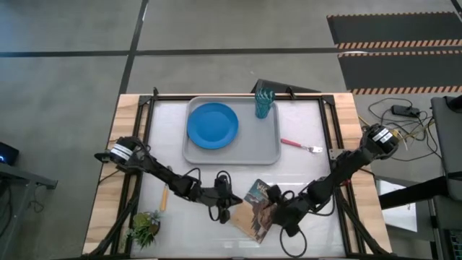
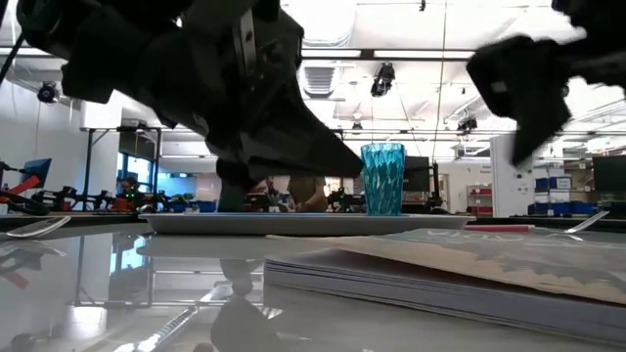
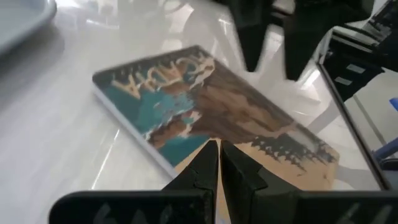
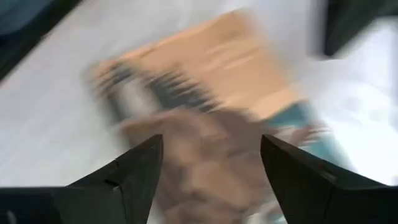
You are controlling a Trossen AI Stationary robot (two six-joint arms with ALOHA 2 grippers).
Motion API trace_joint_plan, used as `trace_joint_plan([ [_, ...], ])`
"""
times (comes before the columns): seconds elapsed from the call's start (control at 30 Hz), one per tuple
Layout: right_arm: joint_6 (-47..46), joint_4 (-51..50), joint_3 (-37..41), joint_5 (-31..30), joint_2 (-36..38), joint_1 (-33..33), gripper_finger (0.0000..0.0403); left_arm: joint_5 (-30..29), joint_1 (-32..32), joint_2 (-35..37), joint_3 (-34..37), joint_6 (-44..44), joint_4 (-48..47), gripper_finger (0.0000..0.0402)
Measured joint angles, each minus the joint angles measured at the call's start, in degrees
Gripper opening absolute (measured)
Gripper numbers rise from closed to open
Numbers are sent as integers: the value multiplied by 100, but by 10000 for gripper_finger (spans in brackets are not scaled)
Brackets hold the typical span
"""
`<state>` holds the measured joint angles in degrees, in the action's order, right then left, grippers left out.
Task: Pick and place plate/cup/fork/spoon on tray
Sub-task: Adjust the brown book
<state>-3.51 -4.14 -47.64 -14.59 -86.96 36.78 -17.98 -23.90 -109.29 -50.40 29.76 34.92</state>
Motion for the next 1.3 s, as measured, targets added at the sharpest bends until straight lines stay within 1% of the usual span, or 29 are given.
trace_joint_plan([
  [0.03,-92,128,0,-240,4,-59,249,2,0,74,9,-92,0,0],
  [0.07,-132,251,-2,-297,3,-157,239,0,0,160,16,-194,-2,0],
  [0.13,-196,351,-22,-157,-64,-398,213,2,0,332,20,-427,14,0],
  [0.23,-277,354,-166,33,-292,-780,161,-4,0,724,38,-780,-204,0],
  [0.37,-92,367,-510,281,-650,-1276,84,-144,0,1393,57,-936,-1027,0],
  [0.5,116,370,-987,306,-1070,-1574,20,-646,-20,2061,131,-940,-1833,0],
  [0.57,272,361,-1262,405,-1310,-1651,14,-917,-22,2359,134,-949,-2156,0],
  [0.67,341,331,-1668,668,-1723,-1718,13,-1165,-22,2686,139,-999,-2448,0],
  [0.87,491,-190,-2315,1053,-2470,-1732,13,-1222,-37,2966,154,-1371,-2521,0],
  [1.07,485,-1235,-2710,1256,-2684,-1734,13,-1215,-37,2981,163,-1357,-2553,0],
  [1.17,440,-1880,-2710,1614,-2573,-1745,13,-1215,-37,2983,179,-880,-2882,0],
  [1.3,422,-2836,-2695,1888,-2336,-1738,13,-1220,-37,2983,183,219,-3736,0],
])
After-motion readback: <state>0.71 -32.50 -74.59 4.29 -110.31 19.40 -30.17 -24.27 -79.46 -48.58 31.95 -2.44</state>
